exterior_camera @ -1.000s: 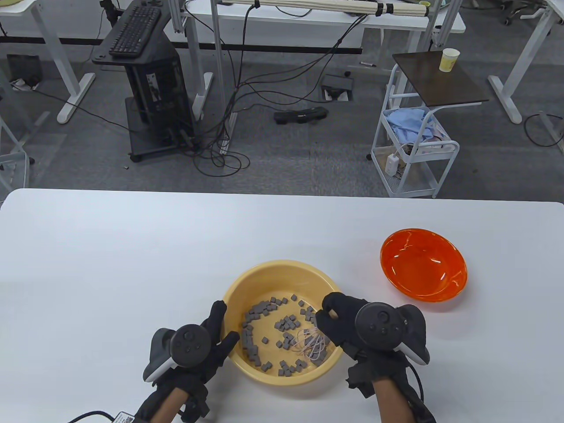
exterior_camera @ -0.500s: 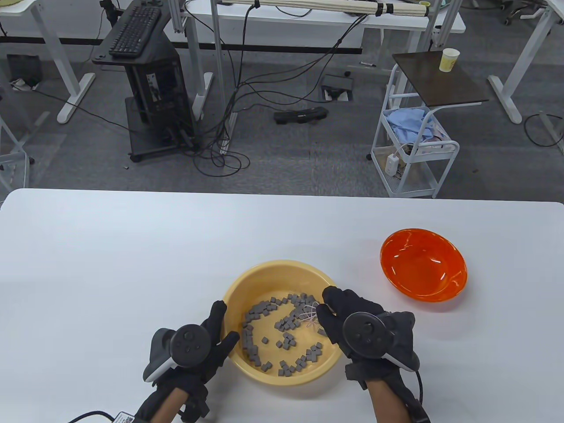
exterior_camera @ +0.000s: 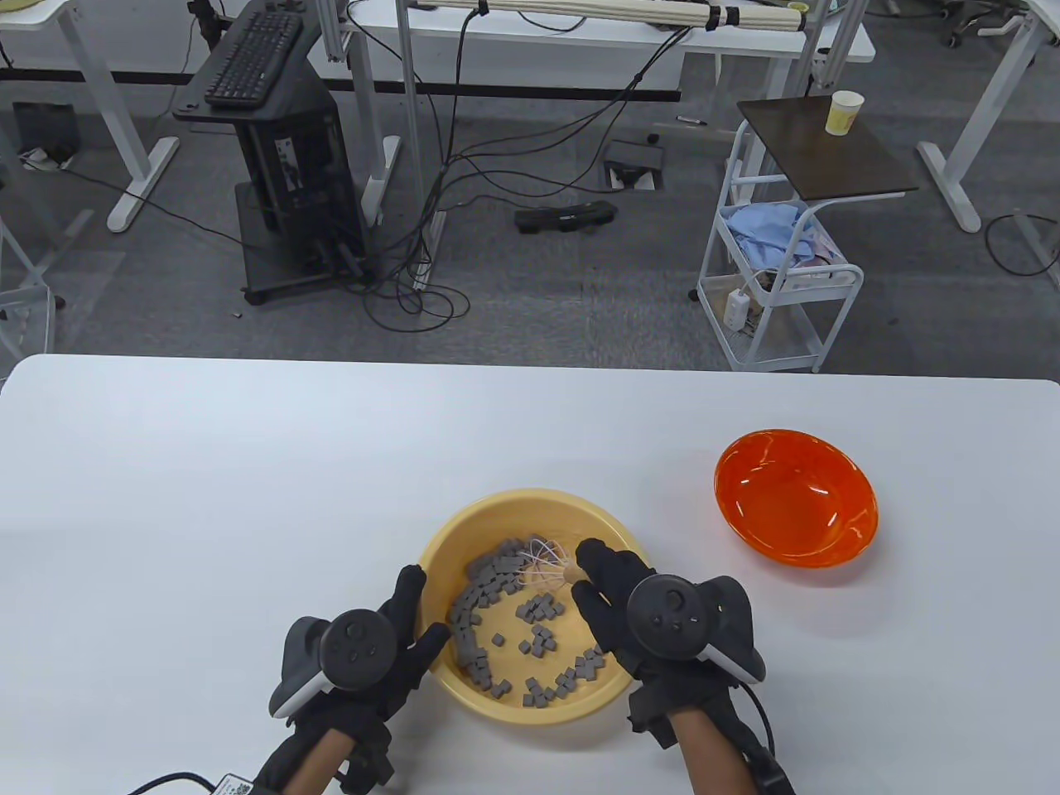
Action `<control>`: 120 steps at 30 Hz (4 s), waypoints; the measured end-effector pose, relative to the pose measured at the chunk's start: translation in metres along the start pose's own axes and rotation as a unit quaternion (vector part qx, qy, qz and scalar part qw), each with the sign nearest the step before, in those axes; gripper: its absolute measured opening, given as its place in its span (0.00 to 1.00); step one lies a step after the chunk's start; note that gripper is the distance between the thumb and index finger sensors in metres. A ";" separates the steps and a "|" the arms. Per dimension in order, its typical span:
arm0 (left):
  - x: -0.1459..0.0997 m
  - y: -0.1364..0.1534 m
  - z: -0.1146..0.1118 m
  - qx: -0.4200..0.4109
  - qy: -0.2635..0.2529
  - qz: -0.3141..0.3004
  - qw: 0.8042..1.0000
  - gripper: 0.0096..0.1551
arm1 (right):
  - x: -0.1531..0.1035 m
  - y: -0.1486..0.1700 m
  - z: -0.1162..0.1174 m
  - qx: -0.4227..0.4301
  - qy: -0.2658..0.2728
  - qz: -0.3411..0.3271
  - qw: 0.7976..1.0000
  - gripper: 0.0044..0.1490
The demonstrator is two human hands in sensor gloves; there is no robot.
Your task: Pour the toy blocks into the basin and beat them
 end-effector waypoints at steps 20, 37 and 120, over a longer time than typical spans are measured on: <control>0.000 0.000 0.000 0.001 0.001 0.000 1.000 0.46 | 0.000 -0.006 0.000 0.130 -0.002 -0.037 0.991 0.32; 0.000 0.000 0.000 0.000 0.001 0.000 1.000 0.45 | -0.005 0.011 -0.043 0.018 0.035 0.020 0.999 0.25; -0.001 0.001 -0.002 0.003 -0.004 -0.002 1.000 0.45 | -0.005 0.007 -0.039 -0.064 0.052 0.025 0.996 0.27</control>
Point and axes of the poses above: the tracker on the back of each hand, its own y axis roughly to the little-finger side, its own x axis roughly from the wrist to the fingertips, z = x × y, the point moved 1 cm from there along x, roughly from the wrist to the fingertips, and after that the axes turned 10 degrees about y, right-handed, at the moved point
